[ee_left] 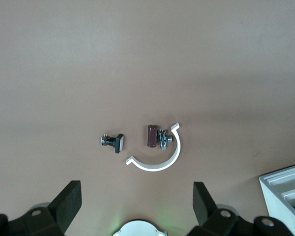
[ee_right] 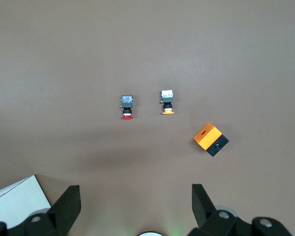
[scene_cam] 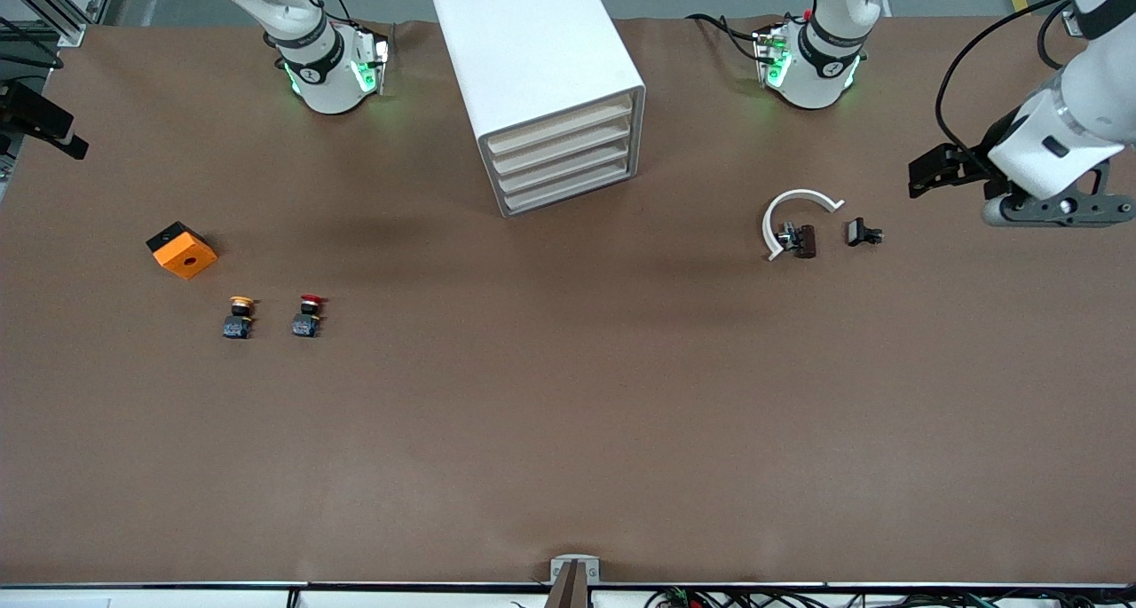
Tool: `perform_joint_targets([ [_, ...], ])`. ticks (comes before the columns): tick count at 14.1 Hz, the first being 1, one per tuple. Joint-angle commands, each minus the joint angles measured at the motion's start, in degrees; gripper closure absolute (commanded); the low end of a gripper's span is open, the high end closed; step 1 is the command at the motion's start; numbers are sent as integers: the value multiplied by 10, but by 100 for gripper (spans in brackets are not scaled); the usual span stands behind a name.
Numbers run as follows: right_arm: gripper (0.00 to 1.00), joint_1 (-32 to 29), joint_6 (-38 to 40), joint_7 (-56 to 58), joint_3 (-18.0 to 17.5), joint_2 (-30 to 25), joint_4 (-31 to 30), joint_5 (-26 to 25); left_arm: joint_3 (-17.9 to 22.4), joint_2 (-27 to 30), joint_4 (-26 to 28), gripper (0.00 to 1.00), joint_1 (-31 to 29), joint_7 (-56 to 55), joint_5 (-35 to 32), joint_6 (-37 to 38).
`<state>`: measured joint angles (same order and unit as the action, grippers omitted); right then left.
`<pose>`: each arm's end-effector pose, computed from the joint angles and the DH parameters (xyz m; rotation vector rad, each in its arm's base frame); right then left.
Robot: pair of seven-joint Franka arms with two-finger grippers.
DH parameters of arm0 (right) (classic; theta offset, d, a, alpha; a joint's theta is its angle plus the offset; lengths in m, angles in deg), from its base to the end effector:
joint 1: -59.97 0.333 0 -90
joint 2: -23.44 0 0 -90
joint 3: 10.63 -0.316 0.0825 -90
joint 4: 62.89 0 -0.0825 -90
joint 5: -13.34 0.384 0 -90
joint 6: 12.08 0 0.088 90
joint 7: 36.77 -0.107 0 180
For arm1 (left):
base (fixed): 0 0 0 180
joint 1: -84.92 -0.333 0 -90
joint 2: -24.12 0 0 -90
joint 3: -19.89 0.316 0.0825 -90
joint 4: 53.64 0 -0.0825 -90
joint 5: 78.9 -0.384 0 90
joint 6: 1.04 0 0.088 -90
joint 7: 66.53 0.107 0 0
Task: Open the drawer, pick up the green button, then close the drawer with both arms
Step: 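Move the left gripper from rest toward the white drawer cabinet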
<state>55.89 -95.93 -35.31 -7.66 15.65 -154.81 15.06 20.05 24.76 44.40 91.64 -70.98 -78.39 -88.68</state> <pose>0.4964 -0.0600 0.6712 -3.1010 0.1457 0.0036 0.5353 -0.0625 0.5619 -3.1223 0.0569 0.2667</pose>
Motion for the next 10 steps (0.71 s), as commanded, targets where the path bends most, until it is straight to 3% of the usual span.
perform_joint_targets([
  [1,0,-5,-7,7,-7,-13,-9,2,-18,-49,-8,0,1,-7,5,3],
  [10,0,-3,-16,16,-8,-13,-8,-5,-103,-186,-9,0,3,-231,10,-126],
])
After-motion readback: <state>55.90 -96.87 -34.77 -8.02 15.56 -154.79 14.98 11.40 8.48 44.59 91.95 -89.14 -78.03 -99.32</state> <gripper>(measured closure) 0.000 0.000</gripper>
